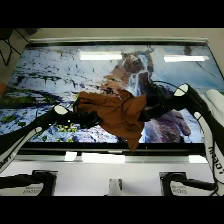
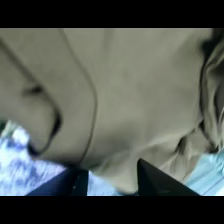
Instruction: Fold the shirts.
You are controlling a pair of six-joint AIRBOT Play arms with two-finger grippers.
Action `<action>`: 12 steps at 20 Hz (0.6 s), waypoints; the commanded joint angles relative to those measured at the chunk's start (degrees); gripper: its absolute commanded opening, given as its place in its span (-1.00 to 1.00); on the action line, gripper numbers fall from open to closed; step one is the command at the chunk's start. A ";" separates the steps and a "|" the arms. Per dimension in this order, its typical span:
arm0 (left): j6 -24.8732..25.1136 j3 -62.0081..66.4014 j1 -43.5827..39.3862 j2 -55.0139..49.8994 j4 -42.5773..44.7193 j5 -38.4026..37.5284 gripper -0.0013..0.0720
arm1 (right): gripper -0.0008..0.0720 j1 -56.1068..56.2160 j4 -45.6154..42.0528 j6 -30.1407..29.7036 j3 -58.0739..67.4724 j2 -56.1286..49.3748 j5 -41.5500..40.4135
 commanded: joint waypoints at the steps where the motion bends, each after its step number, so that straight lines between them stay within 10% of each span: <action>1: -0.55 -0.11 -1.01 -0.66 -2.51 5.99 -0.60 | 0.88 2.84 -0.26 0.92 -0.11 -2.67 -0.09; 2: -0.55 -0.11 -1.01 -0.63 -2.49 6.51 -0.86 | 0.88 3.37 -0.66 1.49 -0.13 -3.65 -0.04; 8: 2.27 0.02 -1.03 -0.04 -2.45 6.34 -0.86 | 0.80 3.43 -1.49 3.69 -0.13 -7.06 -0.57; 9: 3.50 0.26 -1.03 0.15 -2.47 6.40 -0.86 | 0.63 3.43 -1.40 4.37 -0.13 -7.54 -0.57; 12: 7.56 1.46 -1.01 1.14 -2.47 6.38 -0.87 | -0.91 3.43 -1.01 4.87 0.15 -8.02 -2.58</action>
